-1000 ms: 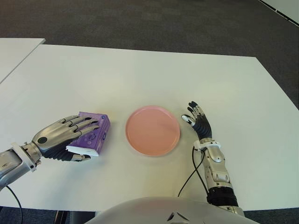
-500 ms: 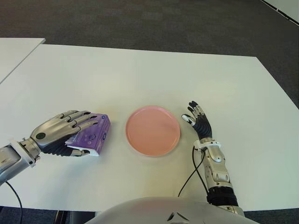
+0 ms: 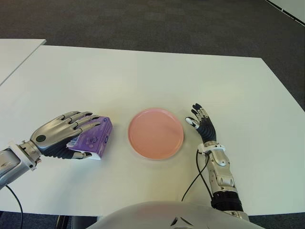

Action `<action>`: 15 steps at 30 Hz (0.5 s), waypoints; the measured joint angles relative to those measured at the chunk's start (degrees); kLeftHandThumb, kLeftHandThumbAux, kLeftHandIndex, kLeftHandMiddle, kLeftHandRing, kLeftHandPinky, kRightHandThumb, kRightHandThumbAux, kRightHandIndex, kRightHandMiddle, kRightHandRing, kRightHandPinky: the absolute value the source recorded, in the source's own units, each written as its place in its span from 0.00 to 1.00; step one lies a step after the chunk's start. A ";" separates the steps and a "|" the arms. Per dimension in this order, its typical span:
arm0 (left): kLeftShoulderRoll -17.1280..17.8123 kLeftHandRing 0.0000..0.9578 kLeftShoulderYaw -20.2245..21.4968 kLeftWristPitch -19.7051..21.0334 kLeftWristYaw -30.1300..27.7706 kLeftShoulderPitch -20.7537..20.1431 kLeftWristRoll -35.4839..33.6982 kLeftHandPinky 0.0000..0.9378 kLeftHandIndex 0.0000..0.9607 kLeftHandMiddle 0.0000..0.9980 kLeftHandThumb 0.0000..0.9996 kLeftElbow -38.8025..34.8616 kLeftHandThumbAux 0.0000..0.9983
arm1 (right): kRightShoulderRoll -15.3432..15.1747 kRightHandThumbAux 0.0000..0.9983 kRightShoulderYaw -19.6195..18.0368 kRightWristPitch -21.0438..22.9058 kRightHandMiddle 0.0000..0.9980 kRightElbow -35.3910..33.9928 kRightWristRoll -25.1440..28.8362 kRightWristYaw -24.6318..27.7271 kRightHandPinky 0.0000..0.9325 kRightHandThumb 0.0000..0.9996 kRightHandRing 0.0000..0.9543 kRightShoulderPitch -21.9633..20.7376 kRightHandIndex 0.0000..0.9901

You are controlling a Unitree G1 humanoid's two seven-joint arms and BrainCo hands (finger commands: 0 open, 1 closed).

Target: Put the tissue paper into the plate.

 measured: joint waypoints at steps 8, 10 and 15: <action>0.37 0.00 -0.78 0.29 2.12 -1.35 1.19 0.00 0.00 0.00 0.14 2.64 0.26 | 0.00 0.71 0.12 0.06 0.03 -0.02 -0.01 0.00 0.03 0.04 0.02 -0.02 0.00; 0.51 0.00 -0.95 0.39 2.67 -1.97 1.63 0.00 0.00 0.00 0.15 3.44 0.25 | 0.00 0.71 0.14 0.05 0.04 -0.04 -0.01 0.00 0.03 0.04 0.02 -0.02 0.00; 0.81 0.00 -2.13 1.21 4.59 -3.40 2.72 0.00 0.00 0.00 0.17 5.14 0.24 | 0.01 0.71 0.14 0.05 0.04 -0.09 0.00 0.02 0.02 0.04 0.02 0.01 0.00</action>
